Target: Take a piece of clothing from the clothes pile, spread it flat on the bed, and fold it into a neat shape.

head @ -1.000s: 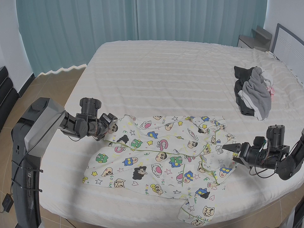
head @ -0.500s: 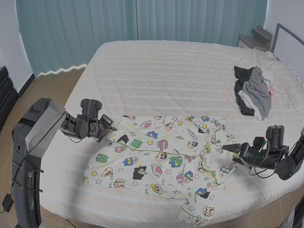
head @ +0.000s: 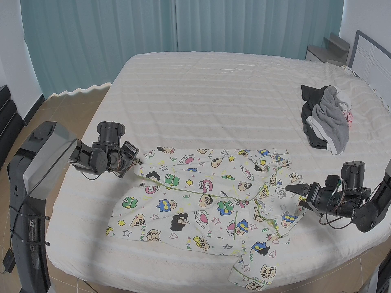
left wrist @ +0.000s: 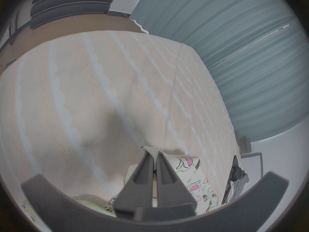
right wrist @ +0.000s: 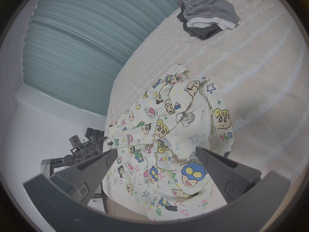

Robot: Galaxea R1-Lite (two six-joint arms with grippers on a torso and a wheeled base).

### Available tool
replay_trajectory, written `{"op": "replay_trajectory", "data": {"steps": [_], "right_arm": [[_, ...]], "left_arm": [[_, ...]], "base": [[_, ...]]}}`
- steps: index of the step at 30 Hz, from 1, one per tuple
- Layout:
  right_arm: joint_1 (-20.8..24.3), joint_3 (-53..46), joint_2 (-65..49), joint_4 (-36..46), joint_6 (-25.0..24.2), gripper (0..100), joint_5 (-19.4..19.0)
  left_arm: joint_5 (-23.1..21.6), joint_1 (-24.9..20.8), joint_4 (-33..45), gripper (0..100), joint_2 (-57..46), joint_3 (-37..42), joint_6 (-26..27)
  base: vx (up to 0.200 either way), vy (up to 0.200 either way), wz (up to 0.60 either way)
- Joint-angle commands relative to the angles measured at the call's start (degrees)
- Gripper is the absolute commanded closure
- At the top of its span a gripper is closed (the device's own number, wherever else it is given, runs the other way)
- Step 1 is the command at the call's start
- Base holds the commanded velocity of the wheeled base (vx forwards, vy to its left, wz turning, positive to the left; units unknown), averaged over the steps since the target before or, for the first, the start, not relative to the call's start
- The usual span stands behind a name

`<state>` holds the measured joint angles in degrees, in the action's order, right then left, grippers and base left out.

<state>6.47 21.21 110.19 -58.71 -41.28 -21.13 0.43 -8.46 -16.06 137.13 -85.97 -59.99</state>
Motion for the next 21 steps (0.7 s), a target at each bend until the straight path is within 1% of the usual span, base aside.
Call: {"op": "replay_trajectory", "data": {"steps": [1,4,6,9,15,18,21], "right_arm": [[0.03,-0.03,0.02,-0.09,-0.03,0,-0.06],[0.03,-0.56,-0.06,-0.53,-0.03,0,-0.06],[0.12,-0.73,0.11,-1.32,-0.03,0,-0.06],[0.12,-0.73,0.02,-1.58,-0.03,0,-0.06],[0.12,-0.73,-0.15,-1.58,-0.03,0,-0.06],[0.12,-0.73,-0.24,-1.58,-0.03,0,-0.06],[0.12,-0.73,-0.24,-1.58,-0.03,0,-0.06]], "left_arm": [[1.16,0.02,-0.03,100,-3.01,1.94,0.31],[2.74,0.02,-0.03,100,-3.71,3.35,0.40],[4.58,0.02,-0.12,100,-3.89,4.14,0.84],[5.81,0.11,-0.38,100,-3.89,5.11,1.37],[6.08,0.11,-3.98,100,-6.00,9.59,1.63],[5.99,0.02,-7.59,100,-7.76,13.37,2.86],[5.81,0.02,-10.22,100,-8.11,14.95,3.92]], "base": [[0.000,0.000,0.00],[0.000,0.000,0.00],[0.000,0.000,0.00],[0.000,0.000,0.00],[0.000,0.000,0.00],[0.000,0.000,0.00],[0.000,0.000,0.00]]}}
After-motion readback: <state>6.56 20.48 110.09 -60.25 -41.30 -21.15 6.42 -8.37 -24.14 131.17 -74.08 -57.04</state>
